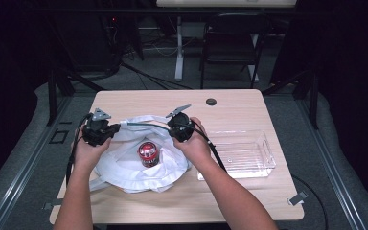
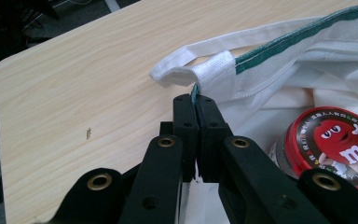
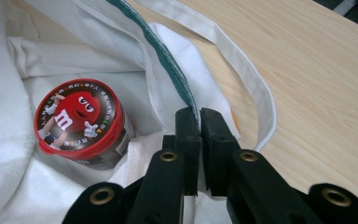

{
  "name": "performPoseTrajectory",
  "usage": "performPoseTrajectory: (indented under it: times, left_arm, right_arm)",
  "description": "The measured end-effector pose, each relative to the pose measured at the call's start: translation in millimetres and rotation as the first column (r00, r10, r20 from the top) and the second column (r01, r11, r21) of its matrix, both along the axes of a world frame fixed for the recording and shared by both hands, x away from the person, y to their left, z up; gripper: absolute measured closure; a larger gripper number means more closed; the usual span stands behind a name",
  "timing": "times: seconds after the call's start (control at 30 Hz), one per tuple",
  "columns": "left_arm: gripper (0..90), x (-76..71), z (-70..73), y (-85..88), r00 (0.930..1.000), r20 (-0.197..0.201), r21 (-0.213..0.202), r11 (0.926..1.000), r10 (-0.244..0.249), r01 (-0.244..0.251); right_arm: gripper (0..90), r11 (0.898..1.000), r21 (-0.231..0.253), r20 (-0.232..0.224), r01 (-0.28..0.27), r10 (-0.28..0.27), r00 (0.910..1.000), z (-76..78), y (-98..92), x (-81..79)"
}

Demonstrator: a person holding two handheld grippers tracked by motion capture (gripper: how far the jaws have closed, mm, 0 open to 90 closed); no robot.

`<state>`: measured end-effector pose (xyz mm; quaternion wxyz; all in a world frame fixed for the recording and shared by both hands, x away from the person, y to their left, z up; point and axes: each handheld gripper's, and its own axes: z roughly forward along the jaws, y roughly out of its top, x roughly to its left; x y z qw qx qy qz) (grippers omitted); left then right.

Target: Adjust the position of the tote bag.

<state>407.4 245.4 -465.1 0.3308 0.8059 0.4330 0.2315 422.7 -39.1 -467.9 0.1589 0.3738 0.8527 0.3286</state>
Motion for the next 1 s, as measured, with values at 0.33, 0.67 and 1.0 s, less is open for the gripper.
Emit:
performPoseTrajectory:
  times: [0.33,0.67,1.0]
  left_arm:
    - [88.8,2.6,-5.3,-1.6,1.0000,-0.008,0.004,1.0000,0.006,-0.006]
    - [88.9,6.6,-14.4,-2.1,0.9996,-0.017,0.015,0.9997,0.022,-0.021]
    - [88.9,10.5,-22.2,-1.2,0.9992,-0.024,0.011,0.9994,0.033,-0.033]
  right_arm:
    - [86.5,1.000,-0.022,0.000,0.012,-0.012,0.9999,-5.1,1.6,3.8]
    - [86.4,0.999,-0.035,-0.004,0.019,-0.019,0.9998,-11.3,5.6,7.4]
    - [86.4,0.999,-0.036,0.003,0.030,-0.030,0.9996,-16.2,8.2,9.2]
